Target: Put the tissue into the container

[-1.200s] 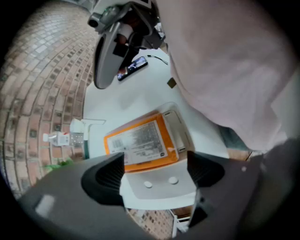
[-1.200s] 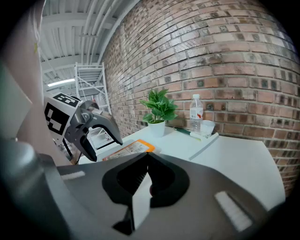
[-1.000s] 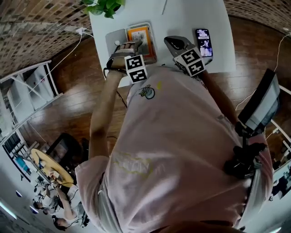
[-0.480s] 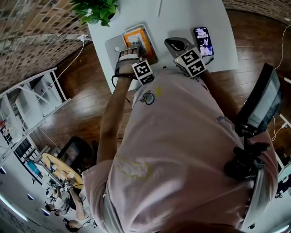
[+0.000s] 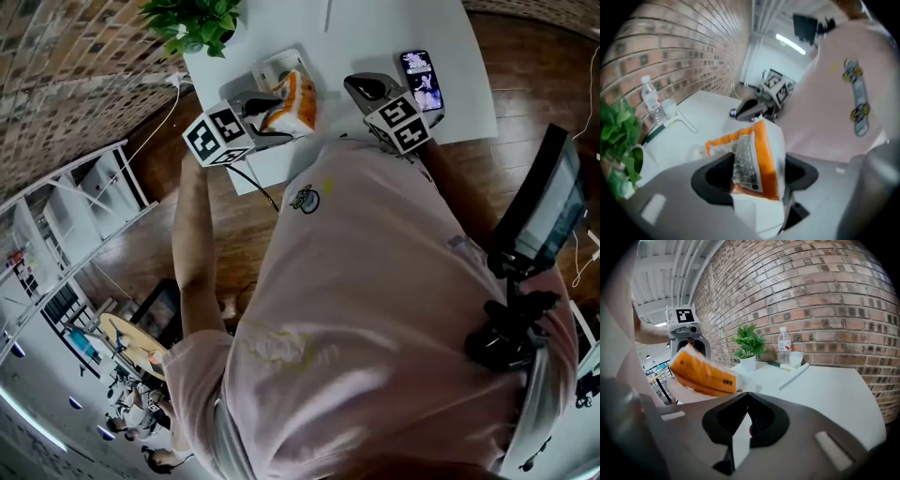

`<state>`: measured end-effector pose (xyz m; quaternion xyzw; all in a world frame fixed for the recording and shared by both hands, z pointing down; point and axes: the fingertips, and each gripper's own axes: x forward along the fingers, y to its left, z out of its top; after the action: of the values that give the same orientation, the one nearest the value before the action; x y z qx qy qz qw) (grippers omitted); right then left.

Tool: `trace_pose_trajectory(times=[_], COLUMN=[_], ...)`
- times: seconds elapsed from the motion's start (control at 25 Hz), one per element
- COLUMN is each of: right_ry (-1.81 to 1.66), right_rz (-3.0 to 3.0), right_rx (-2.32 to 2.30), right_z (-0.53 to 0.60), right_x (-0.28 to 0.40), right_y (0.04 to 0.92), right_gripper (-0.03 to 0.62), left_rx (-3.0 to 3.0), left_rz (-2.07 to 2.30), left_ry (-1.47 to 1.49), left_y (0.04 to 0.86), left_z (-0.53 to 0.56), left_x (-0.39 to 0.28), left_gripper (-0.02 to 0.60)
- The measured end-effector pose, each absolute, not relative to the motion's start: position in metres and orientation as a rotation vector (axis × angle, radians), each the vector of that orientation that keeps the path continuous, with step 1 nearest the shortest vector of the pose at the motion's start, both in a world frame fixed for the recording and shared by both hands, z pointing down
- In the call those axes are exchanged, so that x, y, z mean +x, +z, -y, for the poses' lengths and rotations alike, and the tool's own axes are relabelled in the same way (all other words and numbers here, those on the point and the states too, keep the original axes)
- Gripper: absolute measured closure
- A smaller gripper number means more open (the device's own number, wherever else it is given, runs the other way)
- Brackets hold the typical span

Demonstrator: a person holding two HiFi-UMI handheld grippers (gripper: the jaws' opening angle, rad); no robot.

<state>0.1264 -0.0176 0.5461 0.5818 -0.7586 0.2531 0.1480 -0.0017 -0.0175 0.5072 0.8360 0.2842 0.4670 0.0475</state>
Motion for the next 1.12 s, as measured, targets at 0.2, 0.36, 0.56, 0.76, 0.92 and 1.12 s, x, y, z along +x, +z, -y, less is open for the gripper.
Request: trace_pose_trajectory(times=[0.2,0.36,0.56,0.76,0.92,1.12], right_ry=[0.768,0.923,0.78,1.037,1.656,1.712], right_rz=[2.261,2.455,2.894,3.28,3.394,3.406], right_rx=[1.784,1.959,1.807,1.354,1.057,0.949], right_z=[0.015,0.016,0.019,0.042,0.05,0.051], right_x=[0.14,0.158,0.135,0.104,0.093,0.086], right_y=[0.533,0.502,0.403,0.329,0.326,0.323], right_gripper=[0.592,0.59,0.497,0.219,0.17,0.166], left_rx=[2.461,2.15,1.892,1.906,1.902,1.835], left_rz=[-0.593,-0.515,-0.586,-0.66,-0.767,-0.831], left_ry=[0.291,-0.563,-0.876,-0.776,-0.746,-0.702], left_y=[0.382,0.308,0.307,0.312,0.323,0.312], left_z=[0.048,0.079,0.072,0.051,0.046,0.042], left_x=[0.021,-0.014,-0.051,-0.039,-0.05,-0.028], left_gripper=[0.273,0.273,0.27,0.268,0.268,0.265])
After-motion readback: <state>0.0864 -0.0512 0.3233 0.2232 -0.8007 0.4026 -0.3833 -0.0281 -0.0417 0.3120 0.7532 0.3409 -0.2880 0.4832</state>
